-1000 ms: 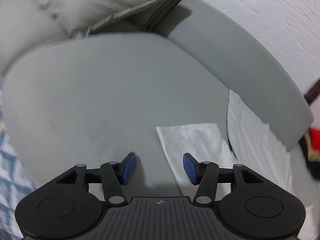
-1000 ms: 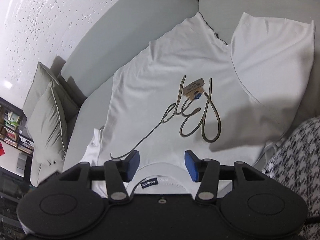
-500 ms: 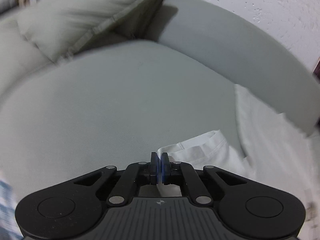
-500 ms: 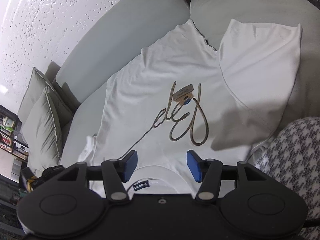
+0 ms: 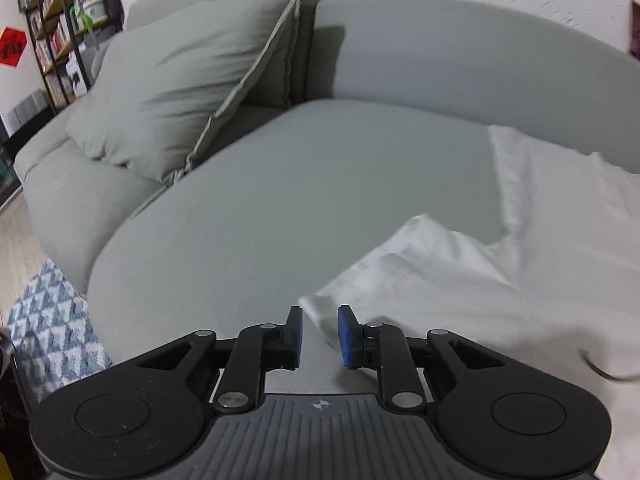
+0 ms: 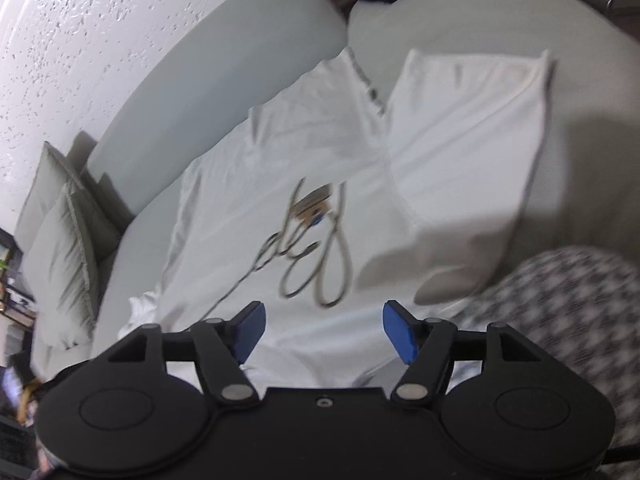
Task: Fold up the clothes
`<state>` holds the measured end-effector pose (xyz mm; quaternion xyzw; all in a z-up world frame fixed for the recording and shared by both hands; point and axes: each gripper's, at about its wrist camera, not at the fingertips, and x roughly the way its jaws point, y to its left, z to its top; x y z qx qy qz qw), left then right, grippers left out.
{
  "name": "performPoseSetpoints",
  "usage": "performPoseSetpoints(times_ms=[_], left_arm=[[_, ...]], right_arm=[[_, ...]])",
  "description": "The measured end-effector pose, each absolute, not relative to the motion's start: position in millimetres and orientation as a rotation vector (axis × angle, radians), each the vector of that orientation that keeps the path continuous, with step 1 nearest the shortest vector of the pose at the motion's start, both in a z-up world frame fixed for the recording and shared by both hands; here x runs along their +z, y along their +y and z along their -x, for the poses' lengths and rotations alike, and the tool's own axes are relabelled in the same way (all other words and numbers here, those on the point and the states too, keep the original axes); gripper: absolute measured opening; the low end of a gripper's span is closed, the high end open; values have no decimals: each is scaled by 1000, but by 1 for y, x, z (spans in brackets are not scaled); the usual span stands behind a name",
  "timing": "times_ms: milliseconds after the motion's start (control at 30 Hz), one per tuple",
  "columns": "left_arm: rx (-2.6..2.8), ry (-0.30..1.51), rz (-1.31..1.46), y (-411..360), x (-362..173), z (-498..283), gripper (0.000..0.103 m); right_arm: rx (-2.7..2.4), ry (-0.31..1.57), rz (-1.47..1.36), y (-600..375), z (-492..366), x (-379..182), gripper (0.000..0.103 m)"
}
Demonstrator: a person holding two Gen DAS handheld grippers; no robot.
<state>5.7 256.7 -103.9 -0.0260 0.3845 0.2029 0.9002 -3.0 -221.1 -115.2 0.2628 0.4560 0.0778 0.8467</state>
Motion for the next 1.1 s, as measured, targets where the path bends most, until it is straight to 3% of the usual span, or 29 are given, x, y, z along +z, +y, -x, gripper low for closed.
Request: performPoseSetpoints(times_ms=[33, 67, 267, 367, 467, 567, 633, 800, 967, 1100], left_arm=[[368, 790, 56, 245, -100, -2, 19], [305, 790, 60, 233, -97, 1, 19], [-75, 853, 3, 137, -111, -3, 25], [-156, 928, -87, 98, -134, 2, 22], [-198, 938, -272, 77, -132, 28, 16], [-236, 1027, -216, 91, -123, 42, 18], [-198, 1024, -192, 100, -111, 50, 24], [-90, 837, -112, 133, -39, 59, 25], [-34, 592, -21, 160, 43, 43, 29], [-15, 497, 13, 174, 71, 8, 31]], right_arm=[[169, 968, -515, -220, 2, -115, 32], [179, 975, -475, -215, 0, -116, 20], [311, 989, -276, -168, -17, -120, 19], [327, 1039, -183, -156, -12, -131, 18], [345, 1123, -120, -157, 4, -131, 18], [338, 1242, -190, -172, 16, -134, 12], [340, 1216, -275, -183, 22, -127, 13], [418, 985, -413, -200, 21, -56, 17], [476, 730, -443, -214, 2, 33, 28], [436, 584, -478, -226, -33, 70, 38]])
